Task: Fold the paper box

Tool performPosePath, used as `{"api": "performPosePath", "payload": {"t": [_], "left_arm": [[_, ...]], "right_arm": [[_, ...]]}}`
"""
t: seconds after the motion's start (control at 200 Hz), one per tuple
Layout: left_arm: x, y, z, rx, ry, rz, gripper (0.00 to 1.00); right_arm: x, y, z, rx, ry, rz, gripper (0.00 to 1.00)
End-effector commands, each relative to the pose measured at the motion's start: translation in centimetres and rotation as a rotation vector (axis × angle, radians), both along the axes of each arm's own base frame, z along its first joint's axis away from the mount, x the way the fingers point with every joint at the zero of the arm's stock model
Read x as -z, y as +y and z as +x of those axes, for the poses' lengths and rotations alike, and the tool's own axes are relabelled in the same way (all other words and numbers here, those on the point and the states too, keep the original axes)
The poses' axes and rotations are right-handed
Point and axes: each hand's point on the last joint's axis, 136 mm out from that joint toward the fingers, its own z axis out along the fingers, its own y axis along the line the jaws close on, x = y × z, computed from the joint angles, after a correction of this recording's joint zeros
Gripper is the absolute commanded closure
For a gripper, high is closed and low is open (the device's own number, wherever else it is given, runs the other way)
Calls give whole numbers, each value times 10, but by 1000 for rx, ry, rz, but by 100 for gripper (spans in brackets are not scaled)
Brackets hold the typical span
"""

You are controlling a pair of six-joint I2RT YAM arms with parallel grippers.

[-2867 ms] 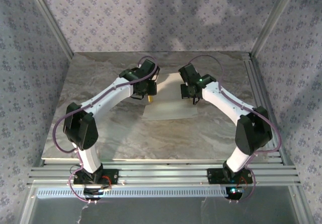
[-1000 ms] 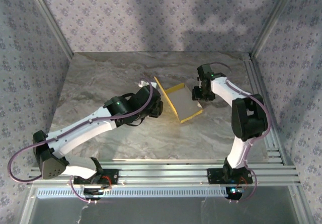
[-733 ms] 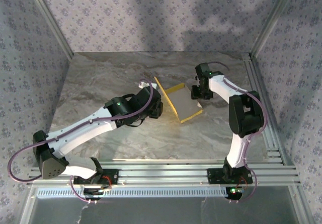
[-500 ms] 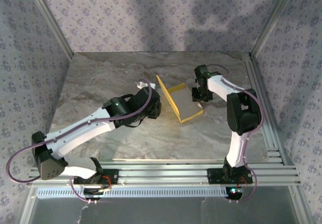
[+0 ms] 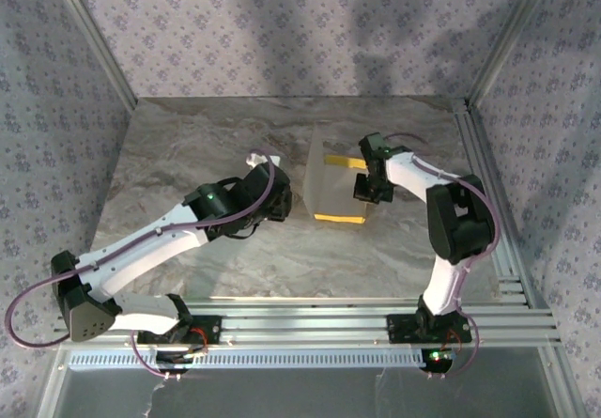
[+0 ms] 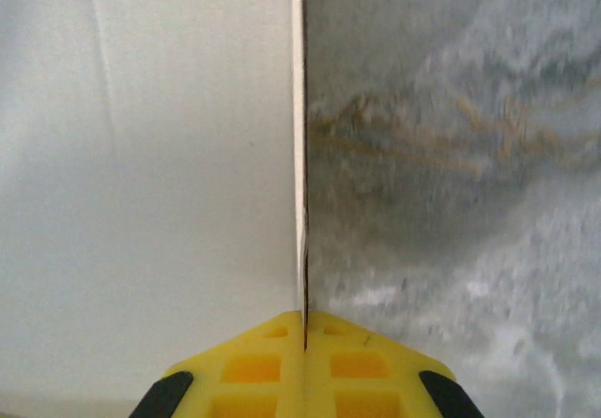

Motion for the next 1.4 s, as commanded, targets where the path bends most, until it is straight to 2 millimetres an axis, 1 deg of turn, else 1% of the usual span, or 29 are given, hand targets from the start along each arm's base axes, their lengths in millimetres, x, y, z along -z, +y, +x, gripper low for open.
{"api": "performPosePath", "payload": {"t": [0.0, 0.055, 0.07, 0.085, 0.175, 0.235, 0.285, 0.31, 0.38, 0.44, 0.56, 0.58, 0.62, 0.645, 0.695, 0.71, 0.75, 0.77, 0.82, 0.855, 0.974, 1.049, 1.114, 1.234, 1.299, 1.394], "left_arm": [[10, 4, 1, 22, 30, -25, 53], [19, -8, 0, 65, 58, -54, 51], [24, -11, -3, 76, 77, -54, 51], [24, -17, -1, 86, 74, -80, 51], [41, -39, -6, 111, 117, -117, 50], [53, -46, -8, 92, 136, -97, 50], [62, -50, -10, 74, 148, -80, 53], [64, -51, -10, 61, 147, -76, 54], [68, -54, -13, 29, 138, -81, 54], [72, -58, -17, 13, 132, -102, 53], [82, -73, -23, -1, 148, -139, 52], [84, -76, -23, -2, 150, -143, 52], [89, -82, -24, -11, 161, -152, 52], [93, -85, -24, -16, 171, -153, 52], [100, -90, -23, -29, 185, -147, 52], [102, -91, -23, -34, 187, -143, 52], [107, -94, -22, -43, 194, -139, 53], [109, -95, -21, -45, 195, -138, 53], [116, -98, -18, -55, 194, -137, 53], [118, -101, -17, -58, 193, -141, 54], [125, -110, -8, -66, 179, -133, 55], [127, -121, -3, -54, 177, -140, 55], [129, -126, 0, -49, 177, -126, 56], [136, -126, 8, -63, 175, -107, 56], [144, -126, 11, -66, 195, -99, 59], [152, -125, 16, -73, 207, -91, 62]], "right_arm": [[-5, 8, -24, 157, 28, 55, 100], [-5, 9, -34, 209, 45, 54, 100], [-5, 9, -36, 227, 51, 52, 100], [-6, 9, -39, 240, 56, 53, 100], [-4, 17, -51, 314, 65, 84, 100], [0, 24, -60, 370, 75, 113, 100], [4, 27, -68, 413, 95, 132, 100], [5, 30, -67, 432, 91, 151, 100], [8, 35, -73, 482, 117, 170, 100], [7, 41, -76, 506, 134, 189, 97], [-1, 47, -78, 553, 110, 206, 88], [-1, 49, -78, 558, 106, 217, 85], [-3, 53, -78, 563, 106, 237, 68], [-5, 55, -78, 561, 107, 245, 62], [-7, 58, -79, 548, 111, 261, 59], [-8, 58, -79, 546, 113, 259, 55], [-9, 56, -82, 546, 113, 260, 53], [-10, 55, -84, 547, 111, 262, 50], [-10, 52, -90, 553, 107, 271, 49], [-10, 51, -94, 557, 109, 282, 46], [-5, 51, -108, 567, 135, 332, 45], [-3, 54, -111, 578, 144, 377, 47], [0, 55, -111, 580, 152, 399, 50], [-1, 58, -109, 577, 156, 428, 58], [-2, 61, -107, 583, 161, 452, 64], [0, 67, -107, 587, 184, 474, 67]]}}
